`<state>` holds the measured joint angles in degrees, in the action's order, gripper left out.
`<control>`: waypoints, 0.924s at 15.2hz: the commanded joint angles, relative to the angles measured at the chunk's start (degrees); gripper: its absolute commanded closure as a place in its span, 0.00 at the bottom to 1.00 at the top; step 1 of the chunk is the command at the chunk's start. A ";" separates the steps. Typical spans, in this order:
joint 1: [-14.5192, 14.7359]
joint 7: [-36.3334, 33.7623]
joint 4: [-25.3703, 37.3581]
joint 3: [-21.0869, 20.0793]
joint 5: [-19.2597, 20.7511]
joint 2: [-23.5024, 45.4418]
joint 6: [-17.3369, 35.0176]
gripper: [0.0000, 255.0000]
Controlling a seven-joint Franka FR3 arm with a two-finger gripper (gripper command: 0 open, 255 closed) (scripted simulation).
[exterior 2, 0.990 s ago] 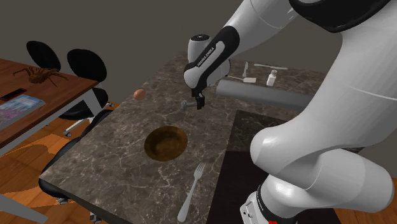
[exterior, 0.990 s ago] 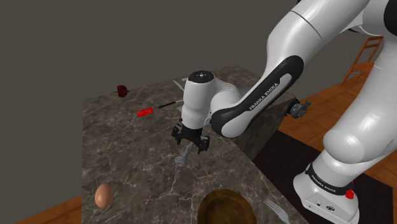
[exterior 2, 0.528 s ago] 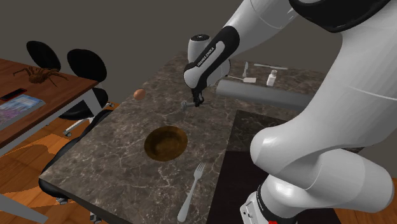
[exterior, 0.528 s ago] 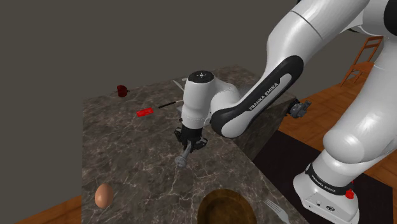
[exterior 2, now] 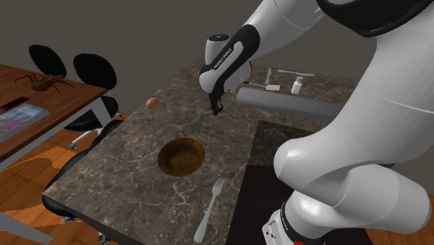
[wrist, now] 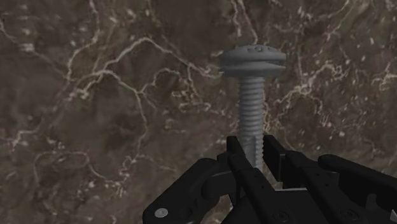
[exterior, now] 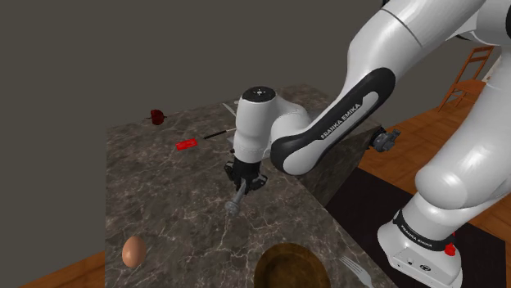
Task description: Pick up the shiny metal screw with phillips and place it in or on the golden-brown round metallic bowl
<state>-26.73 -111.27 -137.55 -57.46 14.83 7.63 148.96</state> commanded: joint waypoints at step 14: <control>-1.05 16.84 3.43 -1.43 -23.33 -15.82 -11.32 1.00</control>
<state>-27.87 -94.93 -134.74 -59.15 -7.90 -7.73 138.58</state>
